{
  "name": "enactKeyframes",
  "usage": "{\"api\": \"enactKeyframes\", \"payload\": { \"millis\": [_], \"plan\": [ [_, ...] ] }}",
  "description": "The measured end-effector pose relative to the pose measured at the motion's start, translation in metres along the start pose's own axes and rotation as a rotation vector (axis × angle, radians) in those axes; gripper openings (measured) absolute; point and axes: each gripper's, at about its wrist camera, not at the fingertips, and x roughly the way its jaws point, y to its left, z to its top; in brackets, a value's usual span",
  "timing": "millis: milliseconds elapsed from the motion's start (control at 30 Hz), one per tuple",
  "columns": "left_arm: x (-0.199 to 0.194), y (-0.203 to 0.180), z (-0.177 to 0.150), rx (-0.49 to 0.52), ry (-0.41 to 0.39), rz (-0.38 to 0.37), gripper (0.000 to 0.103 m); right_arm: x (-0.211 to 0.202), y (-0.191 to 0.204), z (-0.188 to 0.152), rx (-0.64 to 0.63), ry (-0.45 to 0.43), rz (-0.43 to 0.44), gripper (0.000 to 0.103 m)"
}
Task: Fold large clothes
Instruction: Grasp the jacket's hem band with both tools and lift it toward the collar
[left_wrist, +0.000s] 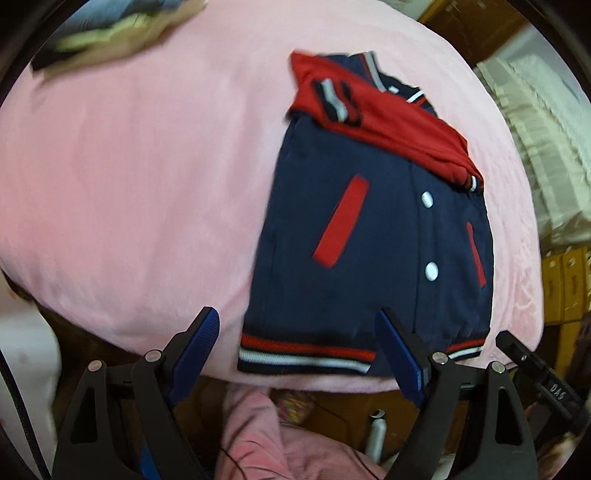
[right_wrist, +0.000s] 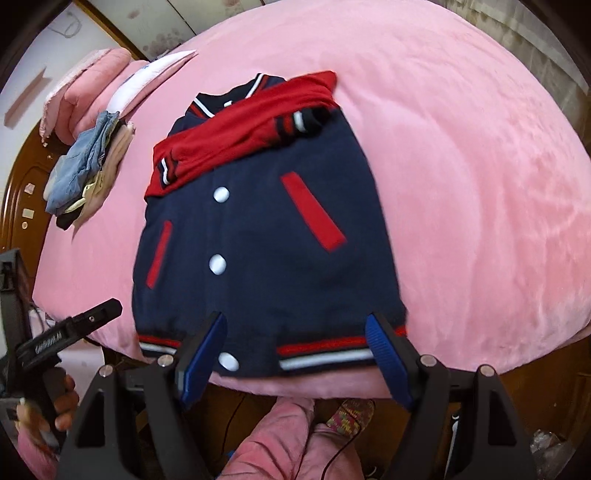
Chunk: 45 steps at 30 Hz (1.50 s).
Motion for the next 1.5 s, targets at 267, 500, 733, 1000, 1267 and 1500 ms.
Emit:
{"api": "enactKeyframes", "payload": {
  "millis": [267,500,733,1000,1267,1500],
  "plan": [
    [0.039,0.049,-0.027,-0.08,0.053,-0.16,0.085,0.016,-0.056,-0.041,0.082,-0.108,0.071,0.078],
    [0.054,0.054,-0.035,-0.048,0.045,-0.234,0.085,0.035,-0.09,-0.052,0.188,-0.181,0.164,0.078],
    [0.054,0.032,-0.035,0.003,0.02,-0.33,0.081,0.04,-0.089,-0.05,0.215,-0.195,0.272,0.053],
    [0.052,0.032,-0.033,-0.055,0.029,-0.287,0.022,0.039,-0.076,-0.044,0.238,-0.136,0.309,0.013],
    [0.026,0.016,-0.021,-0.142,0.034,-0.315,0.012,0.013,-0.051,-0.019,0.305,-0.159,0.43,0.012],
    [-0.013,0.003,0.015,-0.244,-0.054,-0.454,0.011,-0.01,-0.033,0.024,0.378,-0.207,0.519,0.011]
  ]
}}
